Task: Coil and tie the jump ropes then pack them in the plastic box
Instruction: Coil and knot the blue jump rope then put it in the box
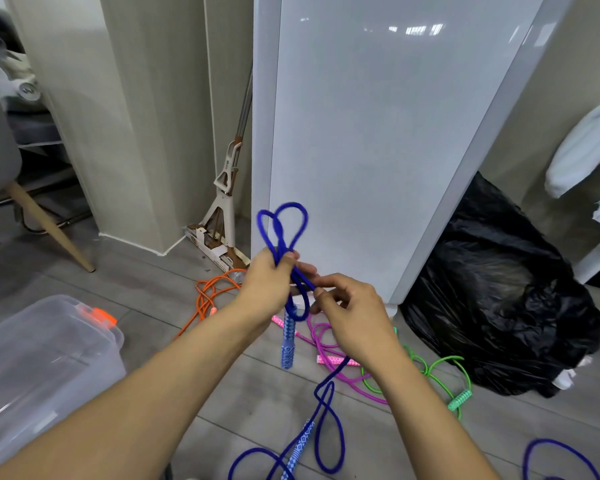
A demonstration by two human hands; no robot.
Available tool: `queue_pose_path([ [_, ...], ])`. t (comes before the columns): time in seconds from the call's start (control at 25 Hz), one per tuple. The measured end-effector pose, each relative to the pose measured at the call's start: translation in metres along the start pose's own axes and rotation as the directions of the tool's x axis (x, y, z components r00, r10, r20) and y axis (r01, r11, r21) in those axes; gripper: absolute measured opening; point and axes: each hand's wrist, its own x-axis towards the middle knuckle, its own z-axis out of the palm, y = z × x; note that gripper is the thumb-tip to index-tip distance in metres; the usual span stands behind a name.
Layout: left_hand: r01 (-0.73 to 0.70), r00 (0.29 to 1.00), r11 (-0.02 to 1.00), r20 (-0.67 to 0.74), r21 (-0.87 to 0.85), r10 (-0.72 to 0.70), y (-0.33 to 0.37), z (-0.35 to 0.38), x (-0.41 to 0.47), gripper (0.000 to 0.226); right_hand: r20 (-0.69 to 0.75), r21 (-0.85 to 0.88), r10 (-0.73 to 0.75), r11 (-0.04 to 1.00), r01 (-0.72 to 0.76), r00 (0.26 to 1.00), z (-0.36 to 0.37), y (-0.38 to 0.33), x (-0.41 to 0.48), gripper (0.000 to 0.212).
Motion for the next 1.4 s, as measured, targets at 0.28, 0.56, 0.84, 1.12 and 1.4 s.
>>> queue_pose_path([
  [0.28,0.105,0.961,0.88,-0.181,-0.464,-0.21,0.0,-0.036,0.038,0.02,0.379,-0.018,0.14,0.989,-0.145,0.915,-0.027,0.017,0.002,0.024],
  [0.56,-0.008,0.984,0.999,-0.18,-0.037,0.001,0.003,-0.038,0.034,0.013,-0.044,-0.415,0.166,0.894,-0.17,0.985,-0.058,0.035,0.008,0.028],
  [0.84,-0.024,0.977,0.971,0.213,0.237,-0.028,0.008,-0.007,-0.003,0.013,-0.105,-0.043,-0.046,0.998,0.041,0.993,-0.025,0.005,0.007,0.02],
  [1.12,-0.151,0.927,0.897,0.374,0.416,-0.018,0.004,0.004,-0.017,0.017,-0.11,0.014,-0.07,0.997,0.072,0.991,-0.021,0.006,0.005,0.017],
  [1.4,-0.1,0.874,0.904,0.471,0.415,-0.12,0.004,-0.006,-0.011,0.021,-0.215,-0.012,0.02,1.0,-0.024,0.976,-0.021,0.009,0.005,0.033],
])
